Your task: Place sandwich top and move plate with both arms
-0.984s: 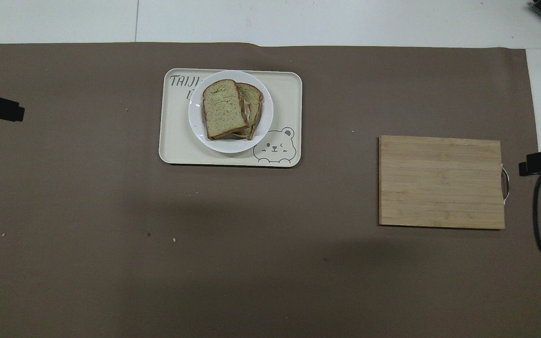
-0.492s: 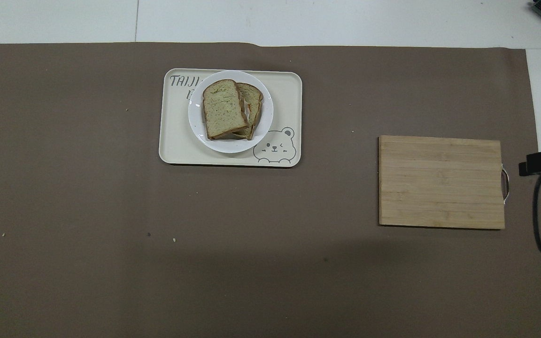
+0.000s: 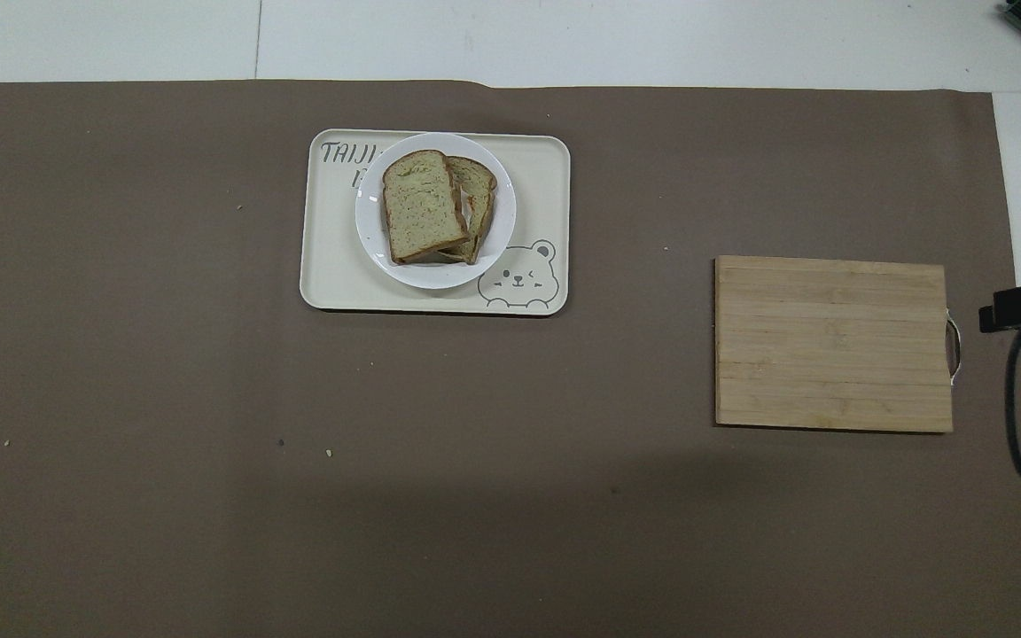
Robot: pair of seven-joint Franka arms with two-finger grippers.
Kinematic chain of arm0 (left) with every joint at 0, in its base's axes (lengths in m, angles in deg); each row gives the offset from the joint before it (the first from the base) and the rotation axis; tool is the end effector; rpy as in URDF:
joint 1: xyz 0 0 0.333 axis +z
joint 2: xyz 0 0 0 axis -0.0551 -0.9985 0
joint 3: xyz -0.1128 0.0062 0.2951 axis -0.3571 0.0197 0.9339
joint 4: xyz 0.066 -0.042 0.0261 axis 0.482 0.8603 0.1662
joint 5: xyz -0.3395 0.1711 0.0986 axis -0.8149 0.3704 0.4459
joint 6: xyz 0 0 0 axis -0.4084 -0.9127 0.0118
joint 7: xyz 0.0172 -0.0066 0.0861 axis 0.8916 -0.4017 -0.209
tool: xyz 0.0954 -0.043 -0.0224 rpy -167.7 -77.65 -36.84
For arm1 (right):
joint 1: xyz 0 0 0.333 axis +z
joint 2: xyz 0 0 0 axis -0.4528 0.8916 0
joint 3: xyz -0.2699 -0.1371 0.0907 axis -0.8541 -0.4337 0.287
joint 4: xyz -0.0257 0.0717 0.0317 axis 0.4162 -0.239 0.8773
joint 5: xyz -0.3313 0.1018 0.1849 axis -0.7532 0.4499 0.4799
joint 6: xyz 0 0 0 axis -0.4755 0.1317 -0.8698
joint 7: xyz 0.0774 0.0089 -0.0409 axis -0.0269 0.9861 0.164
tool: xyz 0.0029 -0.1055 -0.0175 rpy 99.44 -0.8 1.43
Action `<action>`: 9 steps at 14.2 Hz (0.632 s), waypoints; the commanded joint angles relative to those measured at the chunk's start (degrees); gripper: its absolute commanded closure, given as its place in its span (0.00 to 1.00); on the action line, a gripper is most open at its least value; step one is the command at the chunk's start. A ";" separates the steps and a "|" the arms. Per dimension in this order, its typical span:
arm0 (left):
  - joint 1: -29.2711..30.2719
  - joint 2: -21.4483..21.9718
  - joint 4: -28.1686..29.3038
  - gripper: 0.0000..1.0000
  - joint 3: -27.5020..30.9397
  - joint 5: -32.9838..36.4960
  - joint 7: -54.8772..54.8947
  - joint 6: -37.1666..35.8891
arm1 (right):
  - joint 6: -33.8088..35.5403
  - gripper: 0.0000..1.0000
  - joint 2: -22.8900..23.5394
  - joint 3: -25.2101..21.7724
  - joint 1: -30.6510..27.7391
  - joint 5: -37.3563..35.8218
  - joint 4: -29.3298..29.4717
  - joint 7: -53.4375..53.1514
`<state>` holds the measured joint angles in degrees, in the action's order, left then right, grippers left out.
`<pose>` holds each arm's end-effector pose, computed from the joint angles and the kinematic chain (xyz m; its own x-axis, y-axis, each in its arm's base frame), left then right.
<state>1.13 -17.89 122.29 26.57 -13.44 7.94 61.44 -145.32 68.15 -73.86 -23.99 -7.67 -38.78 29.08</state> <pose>0.5034 -0.0325 0.7276 0.9660 -0.2575 0.0239 -0.2582 -0.9657 0.0283 0.5212 -0.0467 0.6460 0.9969 -0.0780 0.0069 -0.0780 -0.9970 -0.0008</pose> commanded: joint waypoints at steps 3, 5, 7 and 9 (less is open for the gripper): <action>0.98 0.01 -1.35 0.00 1.02 -1.62 -0.14 -2.65 | -0.60 0.00 -0.72 -0.38 0.32 -0.34 -0.69 1.01; 0.89 0.19 -1.35 0.00 0.94 -1.36 -0.14 -2.38 | -0.42 0.00 -0.81 -0.38 0.14 -0.25 -0.69 1.28; 0.89 0.28 -1.35 0.00 0.67 -1.27 -0.05 -2.21 | -0.07 0.00 -0.89 -0.38 0.14 -0.25 -0.78 1.45; 0.97 0.28 -1.26 0.00 0.67 -1.09 -0.05 -2.20 | 0.02 0.00 -0.90 -0.38 0.14 -0.16 -0.78 1.54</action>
<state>1.41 -17.86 121.69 27.62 -14.19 7.93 60.13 -145.28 68.15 -73.87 -23.99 -7.67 -38.78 29.09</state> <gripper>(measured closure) 0.000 0.000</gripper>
